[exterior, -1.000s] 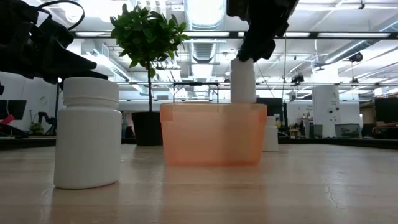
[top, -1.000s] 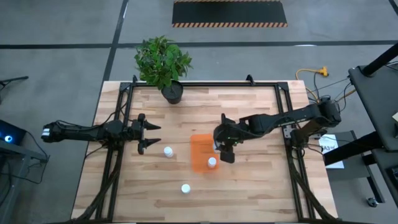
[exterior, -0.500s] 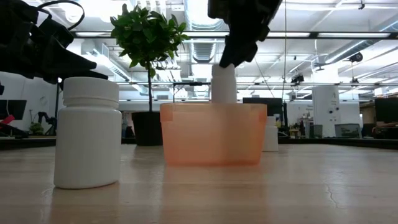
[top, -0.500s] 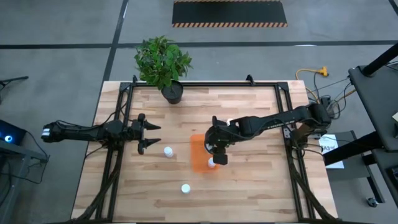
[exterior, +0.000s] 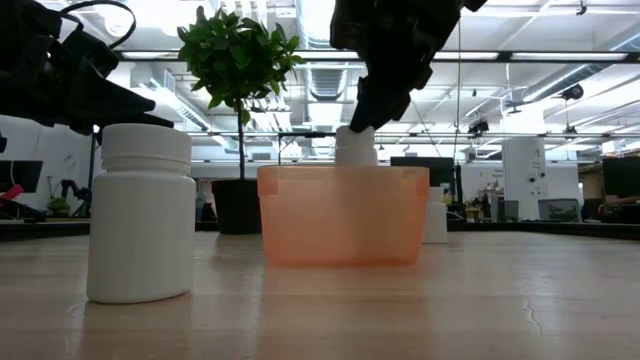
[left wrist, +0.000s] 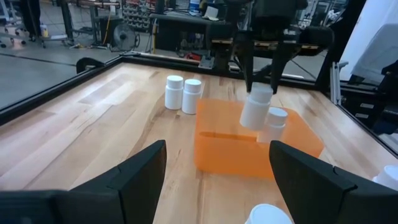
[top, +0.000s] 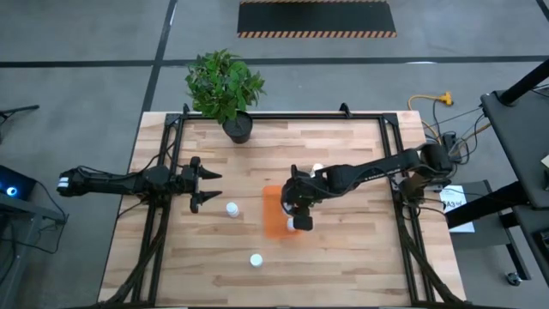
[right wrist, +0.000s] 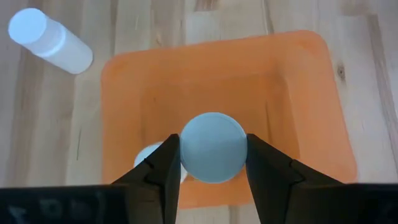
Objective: Pick and place pill bottles into a basket
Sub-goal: Put the white pill bottle into the orange container
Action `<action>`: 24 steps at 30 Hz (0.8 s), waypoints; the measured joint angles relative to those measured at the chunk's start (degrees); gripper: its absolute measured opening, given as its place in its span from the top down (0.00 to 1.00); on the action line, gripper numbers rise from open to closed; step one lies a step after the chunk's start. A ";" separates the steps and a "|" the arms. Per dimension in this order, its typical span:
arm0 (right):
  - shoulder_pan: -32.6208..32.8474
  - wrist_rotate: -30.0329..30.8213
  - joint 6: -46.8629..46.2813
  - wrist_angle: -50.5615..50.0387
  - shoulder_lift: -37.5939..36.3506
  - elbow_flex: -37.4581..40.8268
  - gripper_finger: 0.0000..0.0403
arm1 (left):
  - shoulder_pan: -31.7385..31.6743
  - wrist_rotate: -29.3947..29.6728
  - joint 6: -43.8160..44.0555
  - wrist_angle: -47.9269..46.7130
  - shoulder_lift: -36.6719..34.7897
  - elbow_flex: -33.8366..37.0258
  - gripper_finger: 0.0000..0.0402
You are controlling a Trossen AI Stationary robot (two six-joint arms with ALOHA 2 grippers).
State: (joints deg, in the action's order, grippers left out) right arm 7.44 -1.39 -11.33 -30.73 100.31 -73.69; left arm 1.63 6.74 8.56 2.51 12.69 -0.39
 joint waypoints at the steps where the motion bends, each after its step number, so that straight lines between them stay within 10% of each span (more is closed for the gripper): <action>1: 0.00 0.00 0.00 0.37 0.43 0.10 0.67 | -0.02 0.00 0.00 -0.03 -0.03 0.00 0.33; 24: -0.74 -0.02 -0.92 3.55 3.15 3.36 0.67 | -0.02 0.00 0.00 0.01 -0.09 0.01 0.33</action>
State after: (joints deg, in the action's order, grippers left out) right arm 6.70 -1.41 -12.25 -27.17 103.46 -70.32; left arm 1.61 6.74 8.56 2.52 12.60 -0.38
